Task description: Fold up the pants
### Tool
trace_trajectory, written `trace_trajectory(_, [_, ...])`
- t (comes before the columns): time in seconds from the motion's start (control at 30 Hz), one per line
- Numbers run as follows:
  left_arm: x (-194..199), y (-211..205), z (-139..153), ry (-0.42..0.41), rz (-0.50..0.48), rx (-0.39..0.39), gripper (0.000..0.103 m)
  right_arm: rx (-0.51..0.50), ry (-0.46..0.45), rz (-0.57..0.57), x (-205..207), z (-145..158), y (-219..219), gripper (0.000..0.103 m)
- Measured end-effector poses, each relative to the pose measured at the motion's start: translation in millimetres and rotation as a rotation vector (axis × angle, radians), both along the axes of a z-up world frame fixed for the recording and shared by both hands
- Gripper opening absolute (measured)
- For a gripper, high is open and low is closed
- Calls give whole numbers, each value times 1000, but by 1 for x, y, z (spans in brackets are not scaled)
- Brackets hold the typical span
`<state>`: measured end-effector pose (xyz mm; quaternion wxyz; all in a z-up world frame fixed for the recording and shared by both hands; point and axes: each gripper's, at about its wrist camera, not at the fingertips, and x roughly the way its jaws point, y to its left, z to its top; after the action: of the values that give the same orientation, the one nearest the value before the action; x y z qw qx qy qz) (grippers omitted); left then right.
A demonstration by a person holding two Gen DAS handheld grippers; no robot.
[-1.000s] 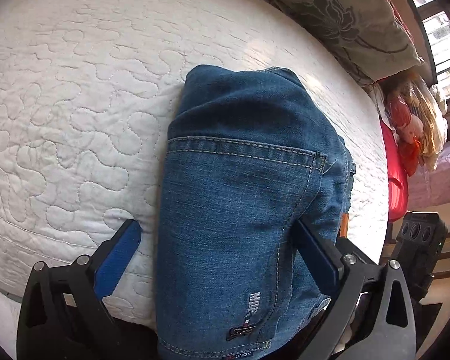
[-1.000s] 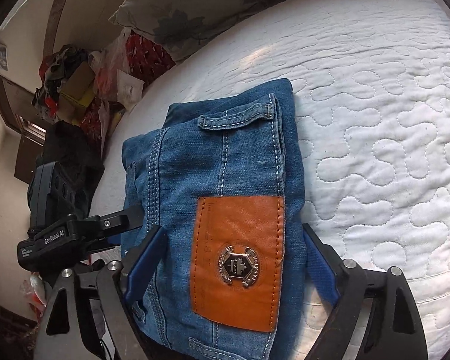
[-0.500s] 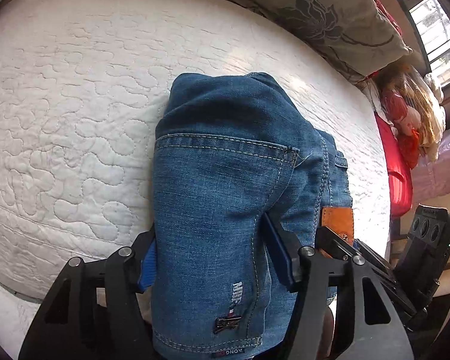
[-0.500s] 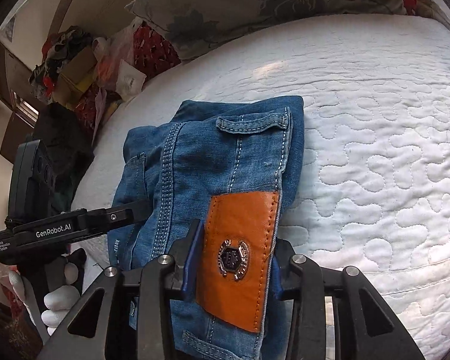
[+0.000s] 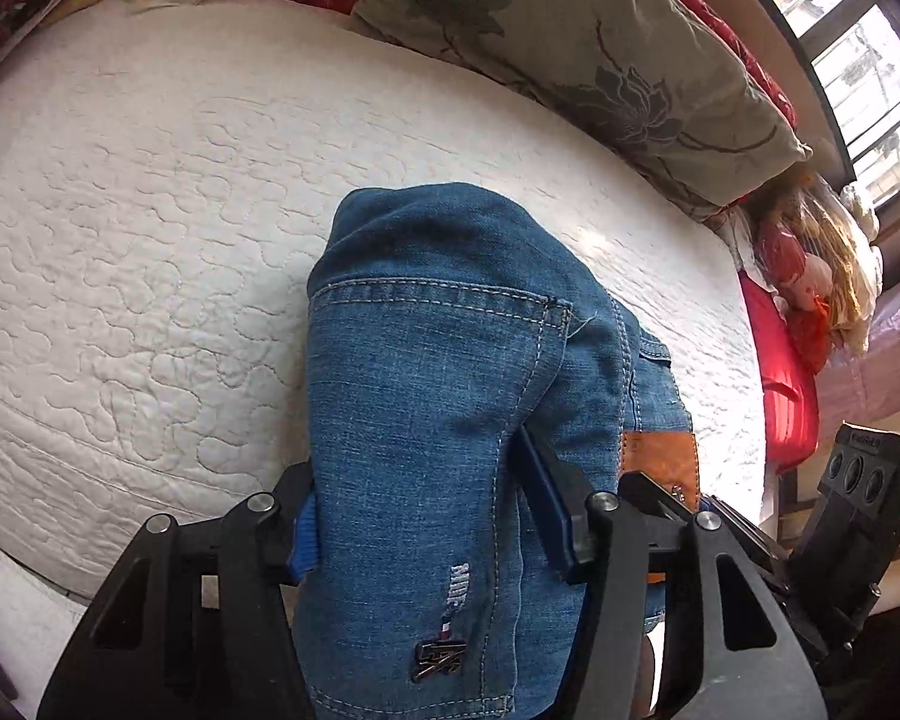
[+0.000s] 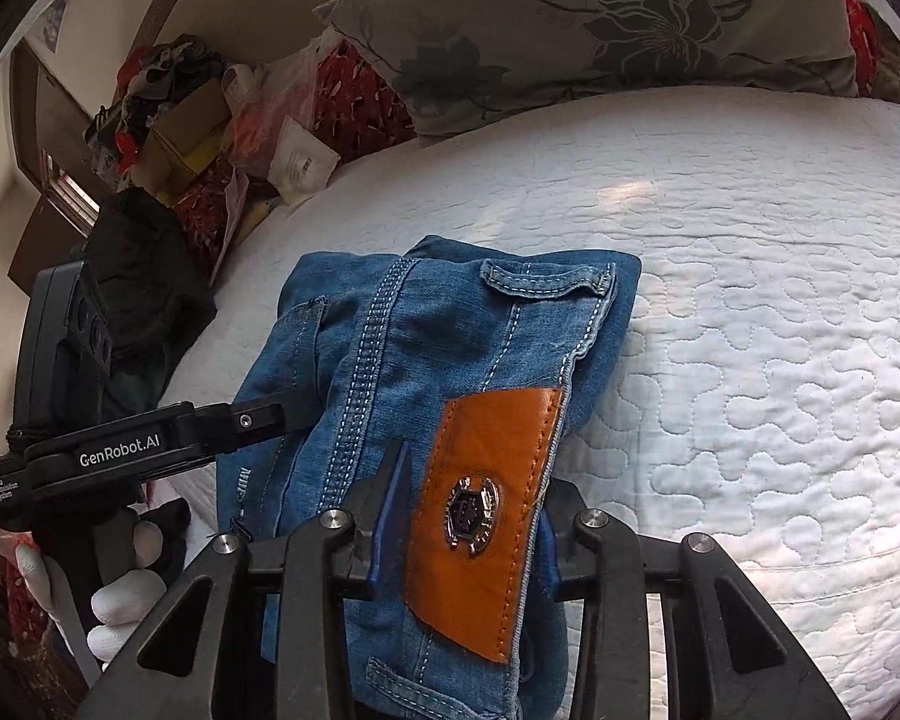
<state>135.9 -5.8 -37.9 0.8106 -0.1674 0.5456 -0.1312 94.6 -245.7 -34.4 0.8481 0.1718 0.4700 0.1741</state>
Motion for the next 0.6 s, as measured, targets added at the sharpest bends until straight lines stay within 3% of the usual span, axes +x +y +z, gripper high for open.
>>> trace_trajectory(0.13, [30, 24, 18, -36, 56, -4, 56, 14, -43, 13, 37, 19, 20, 37])
trace_trajectory(0.3, [90, 37, 50, -138, 120, 60, 59, -48, -156, 18, 95, 46, 53, 40])
trace_trajectory(0.33, [103, 37, 50, -138, 126, 101, 61, -62, -147, 6, 110, 42, 57, 45])
trace_trajectory(0.37, [116, 38, 45, -123, 142, 157, 62, -77, -112, -3, 125, 33, 58, 61])
trace_trajectory(0.4, [126, 42, 37, -96, 157, 209, 62, -104, -64, -23, 138, 21, 58, 65])
trace_trajectory(0.5, [126, 63, 15, -46, 187, 234, 62, -95, 16, -90, 152, -3, 41, 65])
trace_trajectory(0.6, [114, 81, 5, -48, 219, 218, 62, -51, 26, -132, 145, -10, 22, 65])
